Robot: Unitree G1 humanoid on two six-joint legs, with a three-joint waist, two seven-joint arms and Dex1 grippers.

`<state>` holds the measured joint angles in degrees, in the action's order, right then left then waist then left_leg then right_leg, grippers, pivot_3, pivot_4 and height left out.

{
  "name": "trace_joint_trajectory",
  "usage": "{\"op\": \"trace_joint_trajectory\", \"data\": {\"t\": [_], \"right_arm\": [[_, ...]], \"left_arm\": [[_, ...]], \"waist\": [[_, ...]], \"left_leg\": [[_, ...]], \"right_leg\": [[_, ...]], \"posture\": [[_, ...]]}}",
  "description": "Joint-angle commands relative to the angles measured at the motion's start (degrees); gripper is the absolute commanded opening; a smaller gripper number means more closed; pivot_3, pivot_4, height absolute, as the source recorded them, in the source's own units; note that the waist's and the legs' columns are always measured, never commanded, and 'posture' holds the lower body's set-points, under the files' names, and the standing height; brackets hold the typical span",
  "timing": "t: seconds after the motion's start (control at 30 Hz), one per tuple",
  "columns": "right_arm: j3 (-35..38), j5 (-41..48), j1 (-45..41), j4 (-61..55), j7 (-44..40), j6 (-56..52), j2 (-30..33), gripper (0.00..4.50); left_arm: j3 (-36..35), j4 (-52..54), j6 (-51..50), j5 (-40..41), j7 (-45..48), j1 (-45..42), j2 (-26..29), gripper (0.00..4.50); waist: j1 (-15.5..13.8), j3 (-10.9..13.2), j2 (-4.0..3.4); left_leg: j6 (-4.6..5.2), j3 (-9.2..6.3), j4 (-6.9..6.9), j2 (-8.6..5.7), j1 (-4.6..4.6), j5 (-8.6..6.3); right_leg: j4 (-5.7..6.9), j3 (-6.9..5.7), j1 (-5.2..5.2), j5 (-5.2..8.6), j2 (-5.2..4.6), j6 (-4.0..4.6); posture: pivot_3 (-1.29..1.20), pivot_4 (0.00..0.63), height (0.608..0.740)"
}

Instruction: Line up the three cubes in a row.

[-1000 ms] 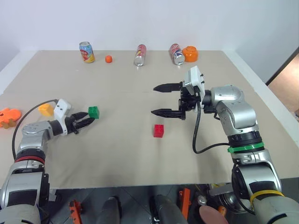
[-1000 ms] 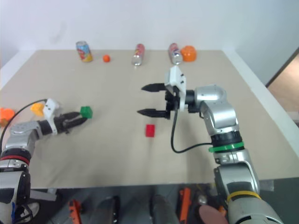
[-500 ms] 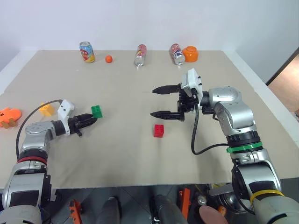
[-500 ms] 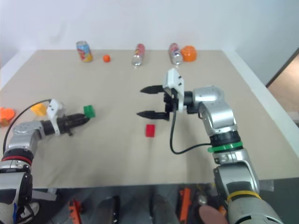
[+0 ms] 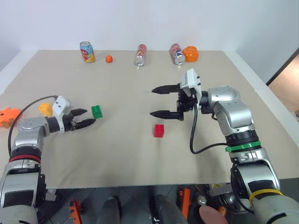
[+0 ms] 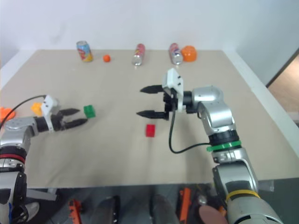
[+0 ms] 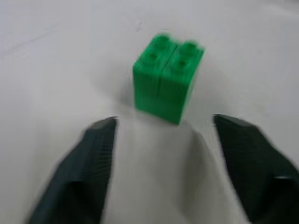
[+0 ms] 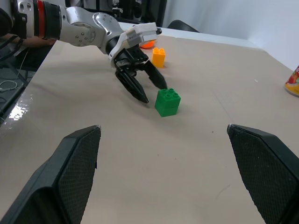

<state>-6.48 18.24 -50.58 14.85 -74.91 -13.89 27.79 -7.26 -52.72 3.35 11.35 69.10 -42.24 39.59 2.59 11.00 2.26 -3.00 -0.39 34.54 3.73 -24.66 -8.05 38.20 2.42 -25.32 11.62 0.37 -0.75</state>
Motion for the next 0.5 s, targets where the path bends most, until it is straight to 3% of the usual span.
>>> {"op": "trace_joint_trajectory", "data": {"t": [0.03, 0.5], "right_arm": [[0.54, 0.55, -2.34, -0.48, -0.28, 0.73, -0.03, 4.5], [0.78, 0.63, -2.33, -0.92, 0.36, 0.52, -0.03, 4.5]], "left_arm": [[-1.76, 3.58, -2.49, 2.69, 2.17, -1.99, 1.32, 4.32], [1.57, -1.5, -4.75, -0.03, 3.34, -7.39, -1.66, 4.32]], "waist": [[0.0, 0.0, 0.0], [0.03, 0.0, 0.0]], "left_leg": [[0.0, 0.0, 0.0, 0.0, 0.0, 0.0], [0.0, 0.0, 0.01, 0.0, 0.0, 0.0]], "right_leg": [[0.0, 0.0, 0.0, 0.0, 0.0, 0.0], [0.0, 0.05, 0.01, 0.0, 0.03, -0.01]], "posture": [[0.0, 0.15, 0.74], [0.0, 0.15, 0.74]]}}
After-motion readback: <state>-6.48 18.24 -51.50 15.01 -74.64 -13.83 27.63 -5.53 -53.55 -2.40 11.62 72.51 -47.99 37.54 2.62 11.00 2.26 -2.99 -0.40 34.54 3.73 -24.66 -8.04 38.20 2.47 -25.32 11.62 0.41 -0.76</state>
